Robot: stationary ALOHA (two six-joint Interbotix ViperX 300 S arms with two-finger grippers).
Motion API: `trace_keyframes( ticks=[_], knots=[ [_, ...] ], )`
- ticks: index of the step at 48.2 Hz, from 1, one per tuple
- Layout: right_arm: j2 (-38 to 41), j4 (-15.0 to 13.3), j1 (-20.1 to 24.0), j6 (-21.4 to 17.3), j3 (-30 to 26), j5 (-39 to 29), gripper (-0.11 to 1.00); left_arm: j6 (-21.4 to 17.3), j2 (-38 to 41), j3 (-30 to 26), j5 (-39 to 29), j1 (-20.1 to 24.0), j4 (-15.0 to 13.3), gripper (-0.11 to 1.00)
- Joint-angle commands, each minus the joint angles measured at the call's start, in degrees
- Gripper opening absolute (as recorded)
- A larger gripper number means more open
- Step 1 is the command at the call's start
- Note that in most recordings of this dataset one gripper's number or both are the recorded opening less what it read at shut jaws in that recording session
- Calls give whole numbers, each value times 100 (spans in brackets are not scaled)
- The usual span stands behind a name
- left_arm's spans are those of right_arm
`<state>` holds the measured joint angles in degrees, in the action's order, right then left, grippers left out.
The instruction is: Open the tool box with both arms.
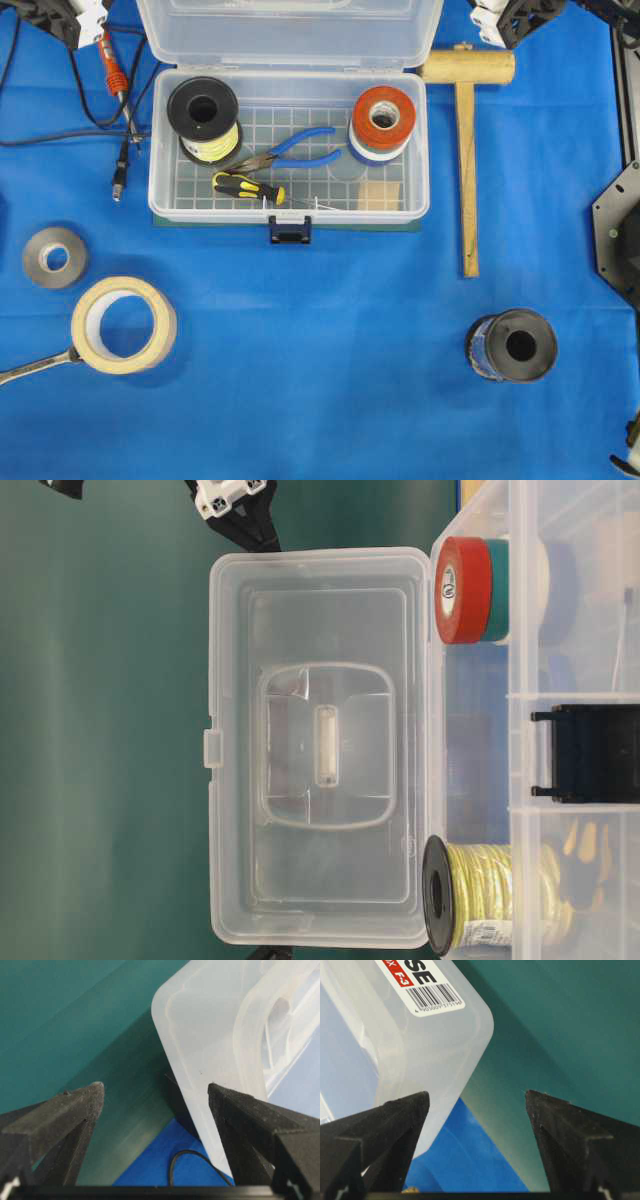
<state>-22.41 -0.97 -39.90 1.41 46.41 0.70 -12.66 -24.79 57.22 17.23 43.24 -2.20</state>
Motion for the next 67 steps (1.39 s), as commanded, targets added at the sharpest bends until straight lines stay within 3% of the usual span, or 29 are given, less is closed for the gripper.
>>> trace_keyframes(
  ticks=[1,11,26,46,57,67],
  knots=[
    [44,0,97,-9,-211,79,82,-9,-26,-167,35,-70,26,85],
    [26,-9,70,-18,-193,35,82,-18,-35,-167,35,-26,26,85],
    [-308,0,-132,-62,70,-211,82,-18,-237,-26,-360,404,26,85],
    [-1327,26,-132,-141,712,-606,82,9,-1362,598,-958,413,26,85],
    [-1406,114,237,-149,765,-729,82,158,-2021,791,-1292,-141,26,85],
    [-1415,202,1230,-202,800,-800,82,255,-2312,914,-1573,-1310,26,85]
  ],
)
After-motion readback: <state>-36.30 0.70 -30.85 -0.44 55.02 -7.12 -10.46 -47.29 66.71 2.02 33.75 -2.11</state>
